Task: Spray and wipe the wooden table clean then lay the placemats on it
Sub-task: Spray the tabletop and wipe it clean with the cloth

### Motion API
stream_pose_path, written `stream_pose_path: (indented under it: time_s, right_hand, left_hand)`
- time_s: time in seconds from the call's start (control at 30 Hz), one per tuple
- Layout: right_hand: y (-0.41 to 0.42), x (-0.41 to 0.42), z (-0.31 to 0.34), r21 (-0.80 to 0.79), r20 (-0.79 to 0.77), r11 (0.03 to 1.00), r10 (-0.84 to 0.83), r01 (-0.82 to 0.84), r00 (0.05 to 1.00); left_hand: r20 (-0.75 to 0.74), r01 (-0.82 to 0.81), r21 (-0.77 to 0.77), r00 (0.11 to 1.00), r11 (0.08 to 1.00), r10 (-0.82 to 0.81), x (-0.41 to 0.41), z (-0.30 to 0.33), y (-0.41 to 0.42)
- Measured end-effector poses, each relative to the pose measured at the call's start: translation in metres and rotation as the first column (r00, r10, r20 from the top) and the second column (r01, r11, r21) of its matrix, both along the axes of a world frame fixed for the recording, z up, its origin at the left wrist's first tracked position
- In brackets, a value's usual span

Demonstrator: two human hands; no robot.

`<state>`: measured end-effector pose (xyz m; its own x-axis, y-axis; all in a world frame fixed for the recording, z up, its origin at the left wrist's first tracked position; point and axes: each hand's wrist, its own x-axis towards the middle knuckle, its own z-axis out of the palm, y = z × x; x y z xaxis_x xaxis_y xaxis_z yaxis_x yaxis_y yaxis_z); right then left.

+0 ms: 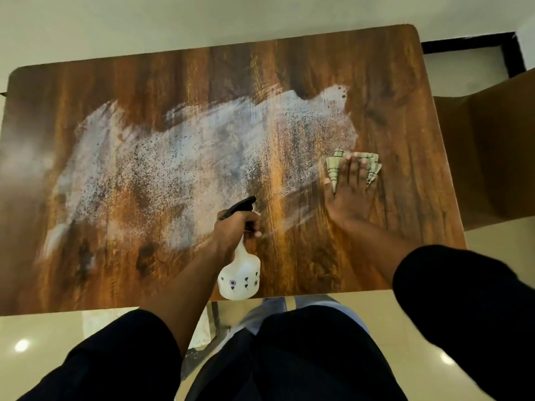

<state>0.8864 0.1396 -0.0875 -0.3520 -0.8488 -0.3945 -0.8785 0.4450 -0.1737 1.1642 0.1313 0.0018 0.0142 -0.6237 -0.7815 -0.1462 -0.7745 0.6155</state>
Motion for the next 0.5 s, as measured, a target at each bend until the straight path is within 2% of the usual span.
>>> stream_pose_path:
  time_s: [0.07,0.13,0.23,0.3,0.4,0.5]
  right_hand:
    - [0.007,0.026,0.001,-0.021,0.018,0.999,0.031,-0.030,0.999]
    - [0.025,0.055,0.004,-0.048,0.057,0.983,0.183,-0.180,0.982]
    - [0.060,0.095,0.004,-0.157,0.150,0.867,0.494,-0.472,0.857]
    - [0.074,0.108,-0.001,-0.180,0.129,0.774,0.630,-0.607,0.766]
    - [0.071,0.105,-0.003,-0.170,0.133,0.723,0.691,-0.670,0.711]
    - [0.053,0.078,-0.005,-0.165,0.112,0.632,0.775,-0.757,0.622]
  left_hand:
    - [0.038,0.004,-0.027,0.999,1.000,-0.003,-0.004,-0.001,-0.003]
    - [0.059,-0.012,-0.033,0.998,0.999,0.014,-0.006,-0.002,-0.007]
    - [0.078,-0.086,-0.037,0.993,0.996,0.089,-0.007,-0.005,-0.012]
    - [0.073,-0.103,-0.054,0.992,0.993,0.107,-0.010,-0.004,-0.014]
    - [0.026,-0.092,-0.087,0.995,0.992,0.095,-0.018,-0.005,-0.012]
    - [0.019,-0.105,-0.080,0.994,0.991,0.107,-0.029,-0.008,-0.008]
